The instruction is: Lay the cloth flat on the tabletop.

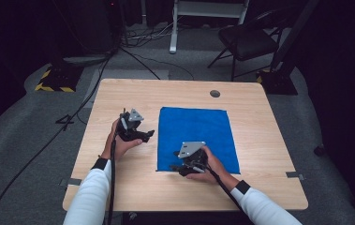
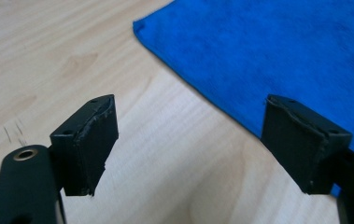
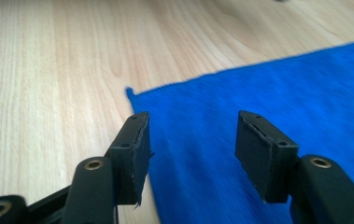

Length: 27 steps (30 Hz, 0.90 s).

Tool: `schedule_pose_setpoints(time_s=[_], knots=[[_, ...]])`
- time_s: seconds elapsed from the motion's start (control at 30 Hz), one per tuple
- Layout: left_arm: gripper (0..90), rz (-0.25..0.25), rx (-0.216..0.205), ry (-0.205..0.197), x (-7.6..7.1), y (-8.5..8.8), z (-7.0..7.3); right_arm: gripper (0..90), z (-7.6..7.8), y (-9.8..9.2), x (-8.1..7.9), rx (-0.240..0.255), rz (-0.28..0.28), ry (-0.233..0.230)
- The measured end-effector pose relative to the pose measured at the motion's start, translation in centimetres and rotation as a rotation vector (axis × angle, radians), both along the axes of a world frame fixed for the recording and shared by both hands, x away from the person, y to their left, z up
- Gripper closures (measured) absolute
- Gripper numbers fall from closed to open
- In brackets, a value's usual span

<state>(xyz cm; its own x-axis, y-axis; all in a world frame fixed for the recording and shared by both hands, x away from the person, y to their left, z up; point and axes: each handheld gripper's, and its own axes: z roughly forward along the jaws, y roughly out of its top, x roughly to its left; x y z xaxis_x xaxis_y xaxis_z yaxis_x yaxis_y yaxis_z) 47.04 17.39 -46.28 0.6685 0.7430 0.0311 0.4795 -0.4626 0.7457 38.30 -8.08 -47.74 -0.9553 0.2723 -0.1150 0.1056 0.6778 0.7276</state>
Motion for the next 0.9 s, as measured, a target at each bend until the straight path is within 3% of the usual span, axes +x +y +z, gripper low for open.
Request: schedule_pose_setpoints(time_s=[0.2,0.27,0.47,0.57,0.7,0.83,0.9], knots=[[19.0,0.019,0.002,0.017,1.9,-1.1,-0.3,46.2,-0.3,1.7,-0.1,-0.014,0.024,-0.01],[19.0,0.021,0.009,0.022,2.3,-1.5,-0.6,46.2,-0.3,2.1,-0.1,0.002,0.035,0.009],[18.9,0.037,0.019,0.027,3.5,-2.5,-0.8,45.5,-1.0,3.4,-0.7,-0.029,0.079,0.01],[18.9,0.047,0.014,0.022,3.9,-2.7,-0.7,47.4,-1.3,3.9,-0.7,-0.04,0.076,0.011],[18.3,0.054,0.008,0.026,4.4,-3.1,-0.7,51.7,-1.6,4.1,-0.4,-0.041,0.051,0.017],[18.1,0.067,0.009,0.033,4.9,-3.6,-0.9,66.3,-1.7,4.0,0.1,-0.029,0.018,0.039],[18.3,0.08,-0.01,0.035,5.1,-3.9,-1.1,73.7,-1.7,3.9,0.2,-0.027,0.017,0.045]])
